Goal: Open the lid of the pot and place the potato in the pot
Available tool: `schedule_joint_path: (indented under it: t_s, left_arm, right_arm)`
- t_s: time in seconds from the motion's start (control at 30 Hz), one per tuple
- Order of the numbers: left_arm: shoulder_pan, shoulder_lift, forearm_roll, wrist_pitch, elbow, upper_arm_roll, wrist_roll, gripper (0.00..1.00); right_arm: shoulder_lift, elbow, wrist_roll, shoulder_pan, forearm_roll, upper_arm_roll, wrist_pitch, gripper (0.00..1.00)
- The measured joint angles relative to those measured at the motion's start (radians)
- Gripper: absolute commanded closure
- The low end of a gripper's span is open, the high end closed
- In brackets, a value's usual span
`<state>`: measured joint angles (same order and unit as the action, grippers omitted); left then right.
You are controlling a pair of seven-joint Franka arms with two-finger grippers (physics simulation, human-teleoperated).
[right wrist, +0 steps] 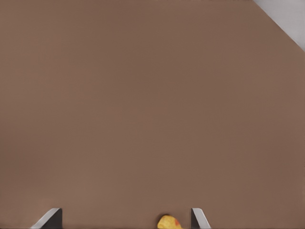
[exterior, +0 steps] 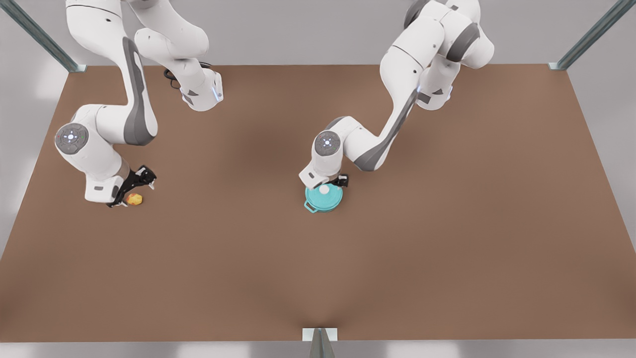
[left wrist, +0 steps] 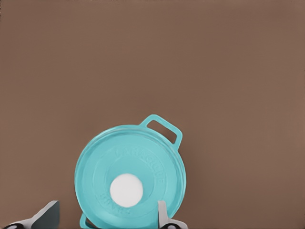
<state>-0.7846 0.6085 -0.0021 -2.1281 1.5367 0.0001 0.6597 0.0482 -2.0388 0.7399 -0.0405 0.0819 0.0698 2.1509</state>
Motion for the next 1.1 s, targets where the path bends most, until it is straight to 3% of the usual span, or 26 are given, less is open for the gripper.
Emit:
schedule_joint_path:
  t_s: [0.57, 0.63, 0.67, 0.7, 0.8, 0.93, 1.1]
  left_arm:
    - [-0.024, 0.061, 0.020, -0.168, 0.074, 0.000, 0.264, 0.01]
    - [-0.024, 0.061, 0.022, -0.178, 0.077, 0.000, 0.282, 0.38]
    - [-0.024, 0.060, 0.023, -0.181, 0.077, 0.000, 0.291, 0.52]
    - [-0.024, 0.059, 0.024, -0.183, 0.077, 0.000, 0.298, 0.58]
    - [-0.025, 0.056, 0.029, -0.184, 0.076, 0.001, 0.322, 0.65]
    - [-0.014, 0.046, 0.035, -0.178, 0.067, 0.005, 0.349, 0.65]
    - [0.284, 0.049, 0.038, -0.093, -0.040, 0.012, 0.260, 0.65]
  right_arm:
    - [0.123, -0.104, 0.276, 0.072, 0.184, 0.008, 0.286, 0.00]
    - [0.126, -0.114, 0.298, 0.082, 0.211, 0.008, 0.305, 0.00]
    - [0.123, -0.131, 0.308, 0.085, 0.220, 0.009, 0.317, 0.00]
    - [0.116, -0.153, 0.317, 0.091, 0.227, 0.009, 0.331, 0.00]
    - [0.103, -0.195, 0.343, 0.101, 0.240, 0.012, 0.360, 0.00]
    - [0.112, -0.195, 0.370, 0.100, 0.246, 0.016, 0.351, 0.00]
    - [0.199, -0.128, 0.396, 0.098, 0.248, 0.018, 0.276, 0.00]
